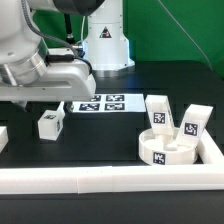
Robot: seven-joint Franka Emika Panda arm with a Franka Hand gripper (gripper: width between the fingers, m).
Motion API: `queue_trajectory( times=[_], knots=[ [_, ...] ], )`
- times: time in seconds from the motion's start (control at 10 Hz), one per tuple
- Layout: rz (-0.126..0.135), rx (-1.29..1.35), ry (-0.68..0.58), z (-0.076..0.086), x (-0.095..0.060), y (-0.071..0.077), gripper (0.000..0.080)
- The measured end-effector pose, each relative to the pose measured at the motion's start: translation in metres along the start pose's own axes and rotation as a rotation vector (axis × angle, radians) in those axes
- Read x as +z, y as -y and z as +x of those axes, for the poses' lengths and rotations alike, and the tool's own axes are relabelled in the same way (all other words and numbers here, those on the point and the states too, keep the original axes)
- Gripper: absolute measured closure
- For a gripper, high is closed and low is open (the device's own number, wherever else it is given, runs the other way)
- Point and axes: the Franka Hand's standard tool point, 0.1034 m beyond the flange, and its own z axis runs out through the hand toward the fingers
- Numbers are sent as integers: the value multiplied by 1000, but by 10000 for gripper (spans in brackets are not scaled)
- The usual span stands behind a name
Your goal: Assemble stool
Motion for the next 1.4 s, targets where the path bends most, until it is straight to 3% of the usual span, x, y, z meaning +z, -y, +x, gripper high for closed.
queue_trajectory(
  times=[0.4,0.7,0.9,1.0,1.2,1.4],
  knots=[
    [-10,-8,12,9,12,-7,151],
    [-6,-6,46,7,16,-8,151],
    [-20,8,210,-1,25,-8,151],
    [-24,9,264,6,27,-9,151],
    [-17,6,377,3,26,-6,151],
    [-19,1,355,9,22,-7,151]
  ],
)
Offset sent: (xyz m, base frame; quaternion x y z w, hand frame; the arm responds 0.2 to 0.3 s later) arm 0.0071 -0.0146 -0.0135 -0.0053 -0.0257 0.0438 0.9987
